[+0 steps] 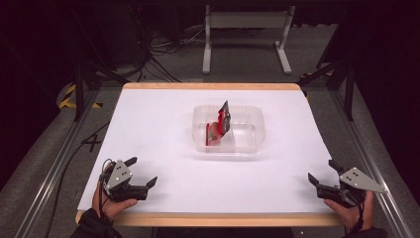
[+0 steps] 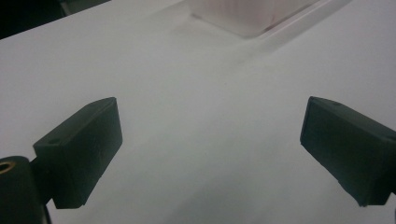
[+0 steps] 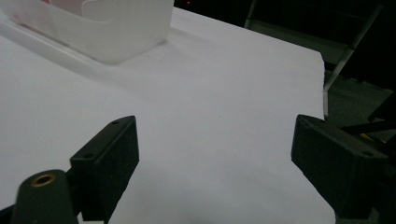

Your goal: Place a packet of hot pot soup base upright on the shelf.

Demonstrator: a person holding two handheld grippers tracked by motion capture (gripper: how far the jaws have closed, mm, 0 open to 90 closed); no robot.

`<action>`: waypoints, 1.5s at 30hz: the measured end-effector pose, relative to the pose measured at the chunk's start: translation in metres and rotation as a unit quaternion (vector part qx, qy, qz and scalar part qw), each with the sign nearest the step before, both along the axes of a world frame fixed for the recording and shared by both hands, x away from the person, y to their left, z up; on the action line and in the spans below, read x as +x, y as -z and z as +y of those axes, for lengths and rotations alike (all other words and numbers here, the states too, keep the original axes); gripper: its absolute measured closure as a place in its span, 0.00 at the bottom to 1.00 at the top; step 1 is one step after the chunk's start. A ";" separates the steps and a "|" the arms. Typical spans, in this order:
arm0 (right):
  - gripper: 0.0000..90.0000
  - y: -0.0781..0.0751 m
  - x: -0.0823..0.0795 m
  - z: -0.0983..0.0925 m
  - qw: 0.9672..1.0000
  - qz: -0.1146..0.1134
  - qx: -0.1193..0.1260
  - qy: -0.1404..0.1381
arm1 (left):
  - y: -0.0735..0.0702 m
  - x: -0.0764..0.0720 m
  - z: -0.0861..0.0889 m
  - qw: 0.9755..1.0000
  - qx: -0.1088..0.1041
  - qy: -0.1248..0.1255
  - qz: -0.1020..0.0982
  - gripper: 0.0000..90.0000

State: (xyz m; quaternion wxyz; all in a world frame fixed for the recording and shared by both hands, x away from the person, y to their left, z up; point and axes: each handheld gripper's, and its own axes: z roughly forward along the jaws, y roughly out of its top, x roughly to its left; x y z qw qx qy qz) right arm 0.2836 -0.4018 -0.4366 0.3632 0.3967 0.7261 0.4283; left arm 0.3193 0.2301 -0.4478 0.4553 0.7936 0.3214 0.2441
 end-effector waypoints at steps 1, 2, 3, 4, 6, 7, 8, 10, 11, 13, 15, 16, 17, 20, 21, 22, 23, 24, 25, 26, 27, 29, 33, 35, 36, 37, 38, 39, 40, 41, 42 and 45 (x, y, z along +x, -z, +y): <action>0.17 0.000 0.000 0.000 1.000 0.000 0.000 0.000 | 0.000 0.000 0.000 1.000 0.000 0.000 0.000 0.07; 0.17 0.000 0.000 0.000 1.000 -0.004 0.000 -0.003 | 0.001 0.001 0.000 1.000 0.002 0.000 0.002 0.07; 0.17 0.000 0.000 0.000 1.000 -0.004 0.001 -0.002 | 0.001 0.002 -0.001 1.000 0.003 0.000 0.002 0.07; 0.17 0.000 0.001 -0.001 1.000 -0.004 0.002 -0.002 | 0.001 0.002 -0.001 1.000 0.002 0.000 0.001 0.07; 0.17 0.001 0.001 -0.001 1.000 -0.003 0.004 0.000 | 0.001 0.002 -0.001 1.000 0.003 0.001 0.001 0.07; 0.17 0.001 0.001 -0.001 1.000 -0.001 0.002 0.000 | 0.002 0.001 -0.001 1.000 0.005 0.001 0.001 0.07; 0.17 0.001 0.001 -0.001 1.000 -0.006 0.007 0.003 | 0.002 0.001 -0.001 1.000 0.005 0.002 0.002 0.07; 0.17 0.000 0.001 -0.002 1.000 -0.007 0.009 0.004 | 0.002 0.000 0.000 1.000 0.004 0.003 0.000 0.07; 0.17 0.000 0.001 -0.002 1.000 -0.007 0.011 0.005 | 0.002 -0.001 0.000 1.000 0.004 0.002 0.000 0.07; 0.17 0.000 0.001 -0.002 1.000 -0.008 0.013 0.006 | 0.002 -0.001 0.000 1.000 0.005 0.002 0.002 0.07; 0.17 -0.001 0.001 -0.002 1.000 -0.012 0.012 0.009 | 0.002 0.000 0.000 1.000 0.003 0.002 0.001 0.07; 0.17 -0.001 0.001 -0.003 1.000 -0.013 0.011 0.008 | 0.002 0.002 -0.001 1.000 0.008 0.004 0.000 0.07; 0.17 -0.001 0.001 -0.003 1.000 -0.014 0.013 0.010 | 0.003 0.002 -0.001 1.000 0.009 0.004 0.002 0.07; 0.17 -0.001 0.002 -0.003 1.000 -0.015 0.018 0.009 | 0.002 0.001 -0.001 1.000 0.008 0.003 0.001 0.07; 0.17 -0.001 0.002 -0.003 1.000 -0.015 0.018 0.008 | 0.002 0.002 -0.001 1.000 0.008 0.004 0.000 0.07; 0.17 -0.002 0.002 -0.002 1.000 -0.014 0.014 0.008 | 0.002 0.002 -0.001 1.000 0.008 0.003 0.001 0.07; 0.17 -0.002 0.002 -0.002 1.000 -0.017 0.012 0.006 | 0.003 0.002 -0.001 1.000 0.009 0.004 0.001 0.07; 0.17 -0.003 0.002 -0.001 1.000 -0.019 0.011 0.006 | 0.003 0.002 -0.001 1.000 0.007 0.003 0.003 0.07; 0.17 -0.003 0.002 -0.001 1.000 -0.020 0.008 0.005 | 0.003 0.002 0.000 1.000 0.006 0.003 0.004 0.07; 0.17 -0.003 0.003 0.000 1.000 -0.022 0.008 0.005 | 0.003 0.002 0.000 1.000 0.005 0.002 0.003 0.07; 0.17 -0.003 0.003 0.000 1.000 -0.022 0.006 0.005 | 0.003 0.002 0.000 1.000 0.003 0.002 0.003 0.07; 0.17 -0.003 0.002 0.001 1.000 -0.018 0.005 0.007 | 0.003 0.001 0.000 1.000 0.005 0.005 0.000 0.07; 0.17 -0.004 0.000 0.001 1.000 -0.021 0.001 0.007 | 0.001 0.001 -0.003 1.000 0.007 0.006 -0.004 0.07; 0.17 -0.004 -0.001 0.000 1.000 -0.022 0.001 0.007 | 0.002 0.002 -0.004 1.000 0.009 0.007 -0.002 0.07; 0.17 -0.004 -0.001 -0.001 1.000 -0.022 0.002 0.007 | 0.002 0.003 -0.005 1.000 0.011 0.007 -0.001 0.07; 0.17 -0.004 -0.002 -0.001 1.000 -0.021 0.002 0.008 | 0.002 0.003 -0.005 1.000 0.013 0.008 -0.001 0.07; 0.17 -0.003 -0.002 -0.002 1.000 -0.020 0.002 0.008 | 0.002 0.004 -0.005 1.000 0.013 0.009 0.000 0.07; 0.17 -0.004 -0.002 -0.002 1.000 -0.021 0.002 0.010 | 0.003 0.004 -0.005 1.000 0.014 0.009 0.000 0.07; 0.17 -0.004 -0.002 -0.002 1.000 -0.023 0.002 0.010 | 0.003 0.003 -0.005 1.000 0.014 0.007 0.000 0.07; 0.17 -0.004 -0.002 -0.002 1.000 -0.023 0.002 0.010 | 0.002 0.003 -0.005 1.000 0.015 0.009 -0.001 0.07; 0.17 -0.004 -0.002 -0.002 1.000 -0.022 0.002 0.009 | 0.002 0.003 -0.005 1.000 0.014 0.008 0.000 0.07; 0.17 -0.003 -0.002 -0.001 1.000 -0.021 -0.001 0.009 | 0.002 0.004 -0.006 1.000 0.016 0.010 0.001 0.07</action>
